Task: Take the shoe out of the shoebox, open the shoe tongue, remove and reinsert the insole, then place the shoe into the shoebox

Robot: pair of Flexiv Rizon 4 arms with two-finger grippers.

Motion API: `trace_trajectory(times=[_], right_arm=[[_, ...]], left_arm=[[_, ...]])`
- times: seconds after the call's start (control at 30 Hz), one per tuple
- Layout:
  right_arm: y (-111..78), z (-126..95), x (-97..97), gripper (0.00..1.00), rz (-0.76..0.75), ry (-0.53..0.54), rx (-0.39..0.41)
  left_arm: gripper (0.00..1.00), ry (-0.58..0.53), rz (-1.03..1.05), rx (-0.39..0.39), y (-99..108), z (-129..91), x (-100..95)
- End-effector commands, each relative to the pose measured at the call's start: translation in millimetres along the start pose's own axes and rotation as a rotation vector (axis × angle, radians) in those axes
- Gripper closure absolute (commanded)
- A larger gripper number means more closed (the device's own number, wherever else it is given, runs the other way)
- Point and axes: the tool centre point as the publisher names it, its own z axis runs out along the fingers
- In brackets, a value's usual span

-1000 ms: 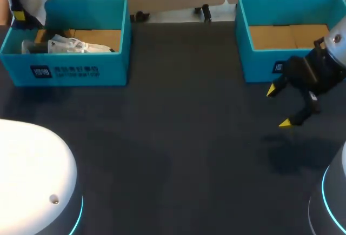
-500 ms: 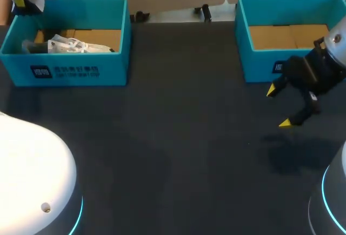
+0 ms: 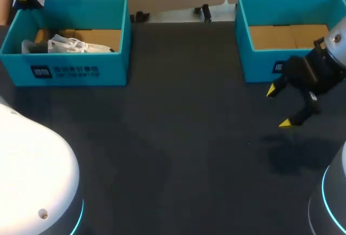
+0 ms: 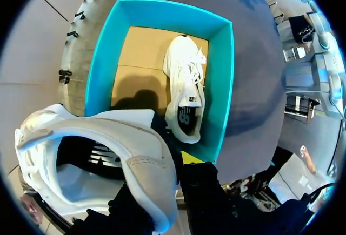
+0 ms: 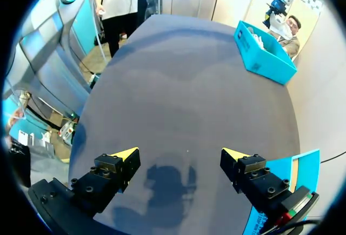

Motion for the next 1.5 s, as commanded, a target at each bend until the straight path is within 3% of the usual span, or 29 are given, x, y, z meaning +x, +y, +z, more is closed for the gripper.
trace_trajectory(times=[0.03, 0.27, 0.4, 0.5, 0.6, 0.63, 0.67, 0.7, 0.73, 0.77, 0.97, 1.1, 1.3, 1.5], right_arm=[[0.3, 0.9, 0.5, 0.0, 0.001, -0.002, 0.003], [0.3, 0.9, 0.5, 0.0, 0.001, -0.002, 0.003], [0.3, 0.9, 0.5, 0.0, 0.001, -0.002, 0.003], [0.3, 0.9, 0.5, 0.0, 0.001, -0.002, 0.003], [0.3, 0.9, 0.5, 0.0, 0.001, -0.002, 0.003], [0.3, 0.9, 0.5, 0.0, 0.001, -0.002, 0.003], [0.3, 0.9, 0.5, 0.0, 0.001, -0.002, 0.003], [0.3, 0.9, 0.5, 0.0, 0.001, -0.002, 0.003], [0.3, 0.9, 0.5, 0.0, 0.001, -0.002, 0.003], [0.3, 0.9, 0.5, 0.0, 0.001, -0.002, 0.003], [0.3, 0.9, 0.5, 0.0, 0.001, -0.002, 0.003], [0.3, 0.9, 0.5, 0.0, 0.001, -0.002, 0.003], [0.3, 0.9, 0.5, 0.0, 0.001, -0.002, 0.003], [0.3, 0.9, 0.5, 0.0, 0.001, -0.002, 0.003]], left_arm=[[1.0, -0.001, 0.001, -0.002, 0.6, -2.3, 0.6], [1.0, -0.001, 0.001, -0.002, 0.6, -2.3, 0.6], [1.0, -0.042, 0.127, -0.021, -2.0, -8.9, 10.2], [1.0, -0.08, 0.206, -0.048, 0.9, -13.4, 14.6], [1.0, -0.144, 0.291, -0.111, 4.7, -15.8, 15.4], [1.0, -0.163, 0.383, -0.18, 5.2, -16.2, 15.3], [1.0, -0.186, 0.409, -0.172, 5.7, -15.1, 15.5], [1.0, -0.181, 0.448, -0.171, 8.4, -14.9, 13.8], [1.0, -0.169, 0.574, -0.218, 8.8, -14.1, 12.9], [1.0, -0.153, 0.594, -0.164, 11.7, -14.8, 9.6], [1.0, -0.096, 0.867, -0.211, 20.7, -20.3, -0.4], [1.0, -0.05, 1.047, -0.197, 26.5, -28.0, -3.8], [1.0, 0.01, 1.295, -0.297, 24.6, -31.5, -2.4], [1.0, 0.025, 1.582, -0.321, 25.1, -30.4, -7.4]])
